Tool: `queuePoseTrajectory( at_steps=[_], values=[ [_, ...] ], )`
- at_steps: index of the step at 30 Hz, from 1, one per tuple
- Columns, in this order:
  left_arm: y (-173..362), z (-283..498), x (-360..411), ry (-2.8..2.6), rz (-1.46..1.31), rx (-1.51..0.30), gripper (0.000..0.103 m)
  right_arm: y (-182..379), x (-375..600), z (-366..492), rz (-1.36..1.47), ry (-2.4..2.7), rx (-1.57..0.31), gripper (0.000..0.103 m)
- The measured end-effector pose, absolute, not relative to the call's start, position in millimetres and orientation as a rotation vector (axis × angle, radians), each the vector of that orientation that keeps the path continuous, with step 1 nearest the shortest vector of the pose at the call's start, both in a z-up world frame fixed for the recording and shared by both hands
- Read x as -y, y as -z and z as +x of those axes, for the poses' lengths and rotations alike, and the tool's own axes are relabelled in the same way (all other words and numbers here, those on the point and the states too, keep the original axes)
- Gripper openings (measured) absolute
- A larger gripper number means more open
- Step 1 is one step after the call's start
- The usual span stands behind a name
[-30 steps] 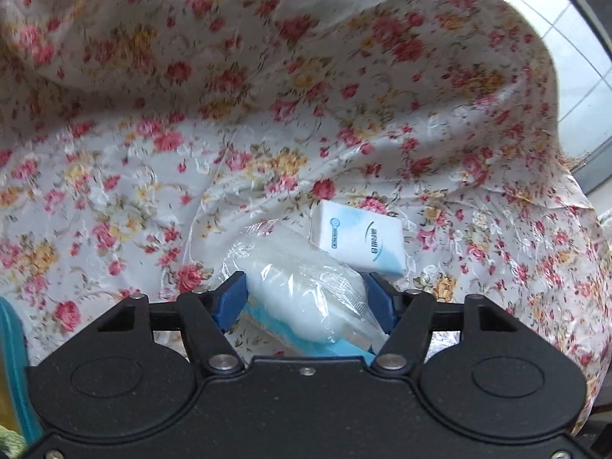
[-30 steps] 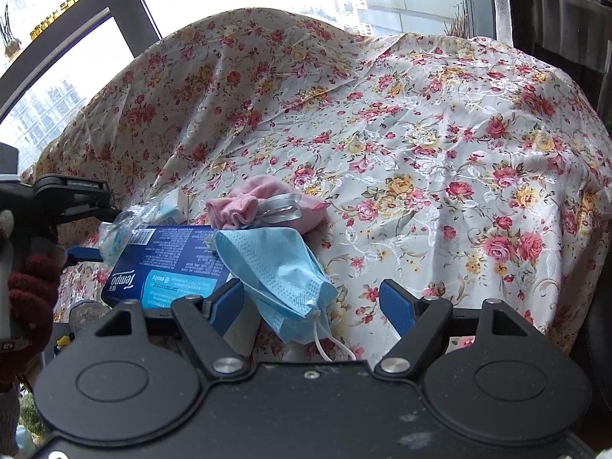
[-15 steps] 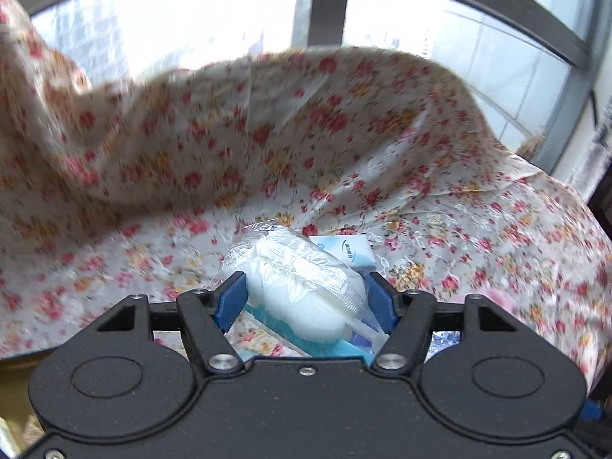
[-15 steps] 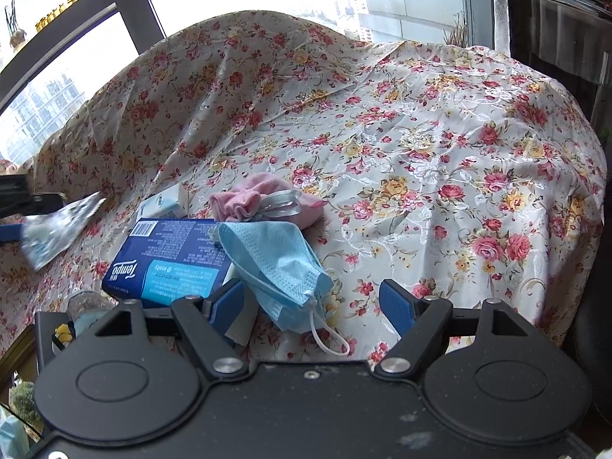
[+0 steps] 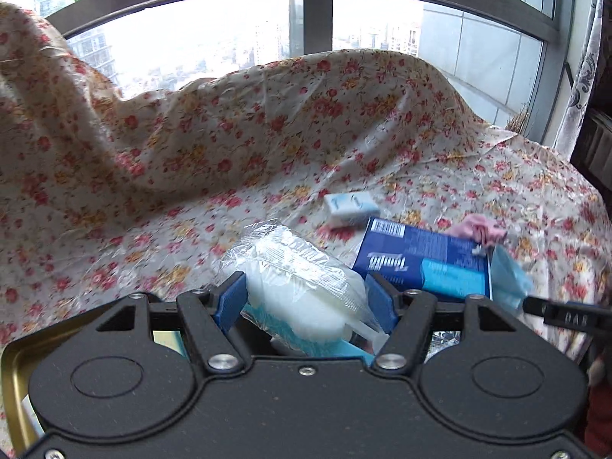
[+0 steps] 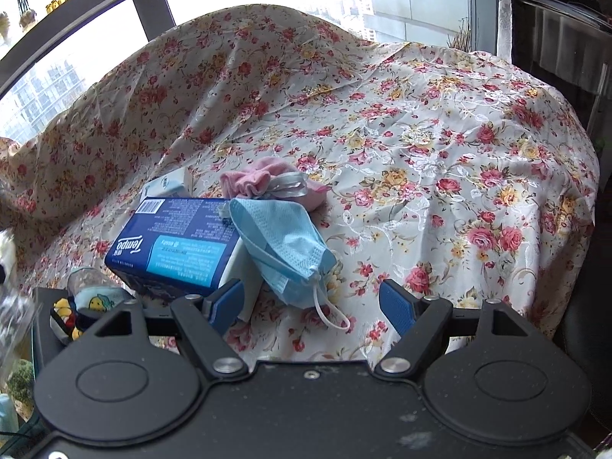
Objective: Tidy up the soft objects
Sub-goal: 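Grasp the white wrapped toothbrush pack with the left tool and lift it, then grasp the blue mask by the tissue box with the right tool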
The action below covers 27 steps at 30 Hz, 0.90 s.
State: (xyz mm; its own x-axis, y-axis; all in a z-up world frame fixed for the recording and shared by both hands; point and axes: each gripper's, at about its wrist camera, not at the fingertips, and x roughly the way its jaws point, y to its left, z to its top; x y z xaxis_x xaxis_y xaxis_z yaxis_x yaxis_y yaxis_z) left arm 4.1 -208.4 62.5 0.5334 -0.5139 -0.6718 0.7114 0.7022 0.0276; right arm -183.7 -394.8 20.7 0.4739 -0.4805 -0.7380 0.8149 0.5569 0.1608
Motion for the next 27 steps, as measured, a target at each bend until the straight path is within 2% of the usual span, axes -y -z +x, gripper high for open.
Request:
queuePoseTrajectory(
  at_steps=[27],
  values=[
    [-33, -38, 152, 0.742, 0.306, -0.768, 0.063, -9, 400, -175, 0.452, 0.834, -0.745, 0.073]
  ],
)
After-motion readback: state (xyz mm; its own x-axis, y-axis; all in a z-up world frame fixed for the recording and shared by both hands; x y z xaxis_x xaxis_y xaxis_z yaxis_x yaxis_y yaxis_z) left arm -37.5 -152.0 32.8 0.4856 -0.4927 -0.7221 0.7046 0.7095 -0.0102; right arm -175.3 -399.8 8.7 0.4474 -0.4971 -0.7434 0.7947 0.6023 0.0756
